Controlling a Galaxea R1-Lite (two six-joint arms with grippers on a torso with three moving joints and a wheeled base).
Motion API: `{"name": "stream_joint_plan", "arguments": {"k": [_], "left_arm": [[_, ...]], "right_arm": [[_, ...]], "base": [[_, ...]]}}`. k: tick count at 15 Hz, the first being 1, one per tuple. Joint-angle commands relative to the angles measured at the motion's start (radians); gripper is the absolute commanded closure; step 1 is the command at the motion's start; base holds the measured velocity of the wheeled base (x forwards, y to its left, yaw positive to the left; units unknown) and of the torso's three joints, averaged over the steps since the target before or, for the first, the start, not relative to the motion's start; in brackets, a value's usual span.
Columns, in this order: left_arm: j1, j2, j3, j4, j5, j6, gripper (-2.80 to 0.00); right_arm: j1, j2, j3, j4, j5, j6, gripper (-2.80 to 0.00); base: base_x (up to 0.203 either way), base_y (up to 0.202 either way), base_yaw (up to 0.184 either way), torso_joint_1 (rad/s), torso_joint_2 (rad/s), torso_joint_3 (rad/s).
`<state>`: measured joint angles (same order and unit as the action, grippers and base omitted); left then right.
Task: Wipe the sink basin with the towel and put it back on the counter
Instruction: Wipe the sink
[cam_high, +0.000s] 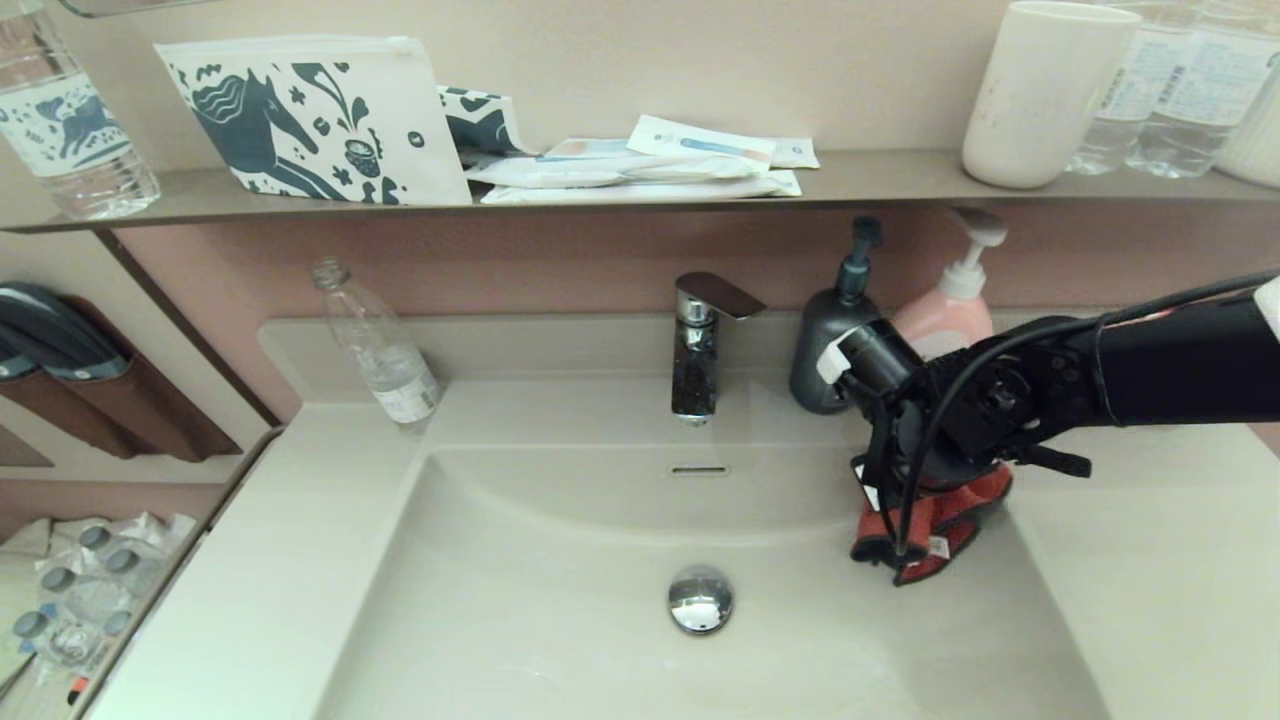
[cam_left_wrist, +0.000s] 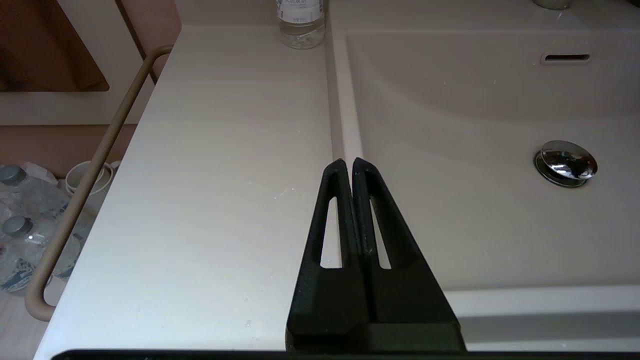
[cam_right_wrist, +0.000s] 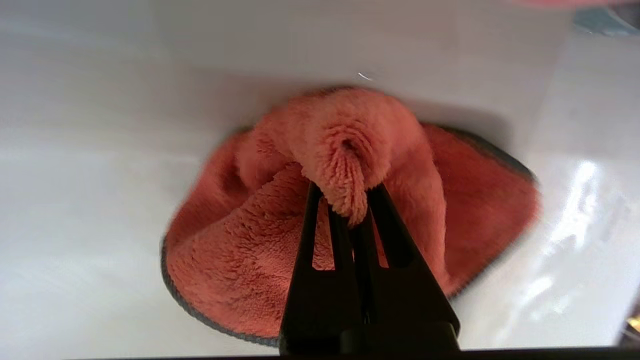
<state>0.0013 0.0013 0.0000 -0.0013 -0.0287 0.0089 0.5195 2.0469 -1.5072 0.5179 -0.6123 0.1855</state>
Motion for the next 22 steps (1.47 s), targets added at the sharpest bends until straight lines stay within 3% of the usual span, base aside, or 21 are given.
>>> {"name": "stream_joint_plan", "arguments": {"k": [1,9,22], "left_arm": [[0.000,0.000,0.000,0.000,0.001,0.000,0.00],[0.000,0.000,0.000,0.000,0.000,0.000,0.00],[0.000,0.000,0.000,0.000,0.001,0.000,0.00]], "right_arm": [[0.030,0.028,0.001,-0.020,0.000,0.002,0.00],[0.163,0.093,-0.022,-0.036,0.002,0.089,0.00],[0.337,0.277,-0.237,-0.044,0.000,0.108,0.00]], "base": [[0.000,0.000,0.000,0.000,0.00,0.000],[0.000,0.000,0.000,0.000,0.00,0.000],[0.000,0.000,0.000,0.000,0.00,0.000]]}}
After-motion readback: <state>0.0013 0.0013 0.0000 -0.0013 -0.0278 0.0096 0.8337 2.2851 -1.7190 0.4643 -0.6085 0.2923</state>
